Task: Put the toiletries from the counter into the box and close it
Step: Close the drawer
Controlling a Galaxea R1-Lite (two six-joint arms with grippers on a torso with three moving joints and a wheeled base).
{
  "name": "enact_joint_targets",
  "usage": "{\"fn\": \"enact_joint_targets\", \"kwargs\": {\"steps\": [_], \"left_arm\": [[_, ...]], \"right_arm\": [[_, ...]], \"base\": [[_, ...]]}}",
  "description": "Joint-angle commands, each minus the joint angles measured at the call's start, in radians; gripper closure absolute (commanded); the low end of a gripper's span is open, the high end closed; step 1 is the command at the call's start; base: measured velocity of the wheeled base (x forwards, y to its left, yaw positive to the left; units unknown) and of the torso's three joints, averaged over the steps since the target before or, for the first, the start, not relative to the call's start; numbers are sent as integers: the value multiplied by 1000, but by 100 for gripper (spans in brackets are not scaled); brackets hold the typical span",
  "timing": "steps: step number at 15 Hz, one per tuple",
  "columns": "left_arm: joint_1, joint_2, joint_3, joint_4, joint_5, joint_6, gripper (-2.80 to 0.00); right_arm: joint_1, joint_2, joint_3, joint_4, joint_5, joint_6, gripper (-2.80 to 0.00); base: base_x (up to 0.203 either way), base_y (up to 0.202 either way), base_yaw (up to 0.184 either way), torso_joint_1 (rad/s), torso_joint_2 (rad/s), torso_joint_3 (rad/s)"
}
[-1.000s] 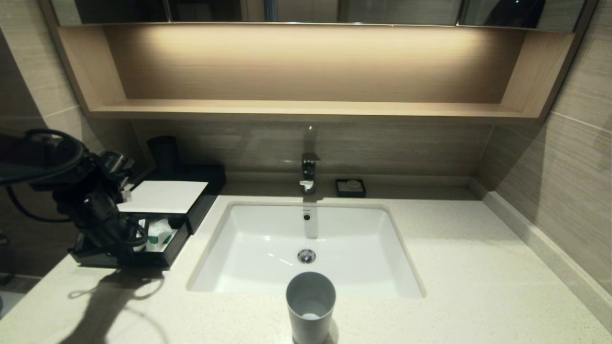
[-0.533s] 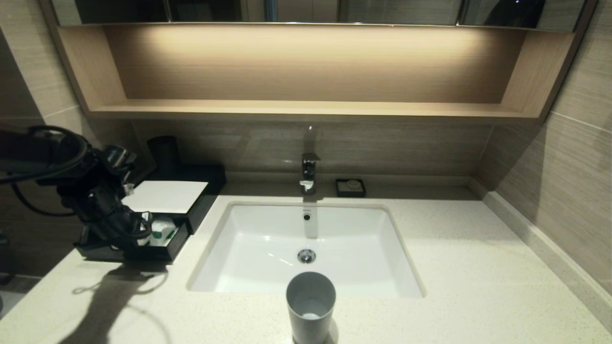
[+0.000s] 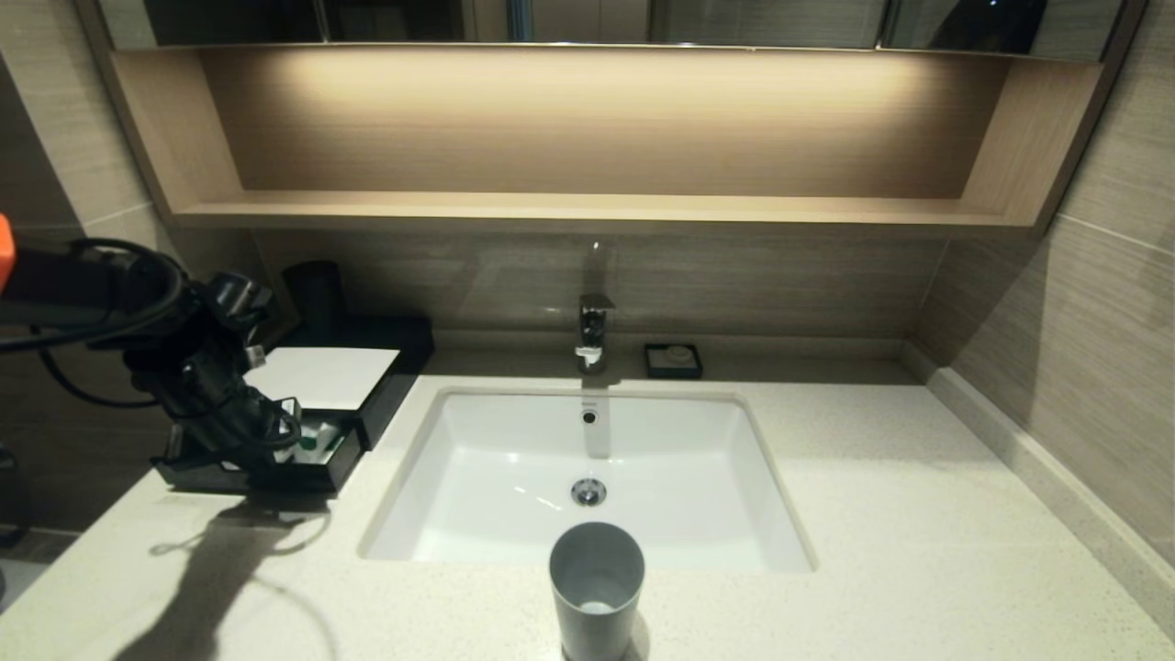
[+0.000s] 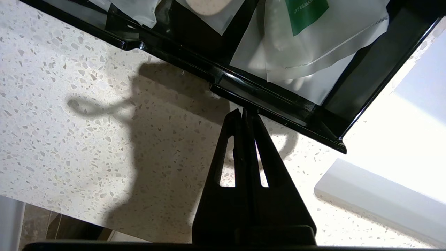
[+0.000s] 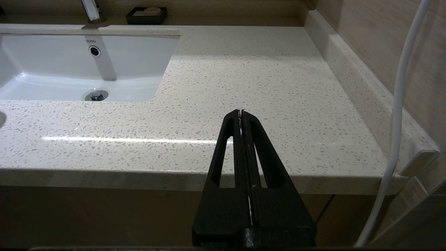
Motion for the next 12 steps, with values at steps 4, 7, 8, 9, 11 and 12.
{"fn": "enact_joint_targets", "kwargs": {"steps": [4, 7, 8, 9, 11, 12], "left_arm": [[-15, 13, -18, 2, -1, -2, 0], [-25, 37, -55, 6, 1, -23, 0], [-26, 45, -67, 11, 1, -25, 0], [-26, 50, -71, 11, 1, -25, 0], [-26, 51, -75, 9, 1, -25, 0], [-29, 53, -83, 9, 0, -26, 0]], "right_arm": [[0, -1, 2, 0, 0, -2, 0], [0, -1, 2, 0, 0, 0, 0], [0, -1, 2, 0, 0, 0, 0], [0, -1, 2, 0, 0, 0, 0], [0, -1, 2, 0, 0, 0, 0], [0, -1, 2, 0, 0, -2, 0]], "base": [[0, 0, 0, 0, 0, 0], [0, 0, 0, 0, 0, 0], [0, 0, 0, 0, 0, 0], [0, 0, 0, 0, 0, 0], [0, 0, 0, 0, 0, 0], [0, 0, 0, 0, 0, 0]]}}
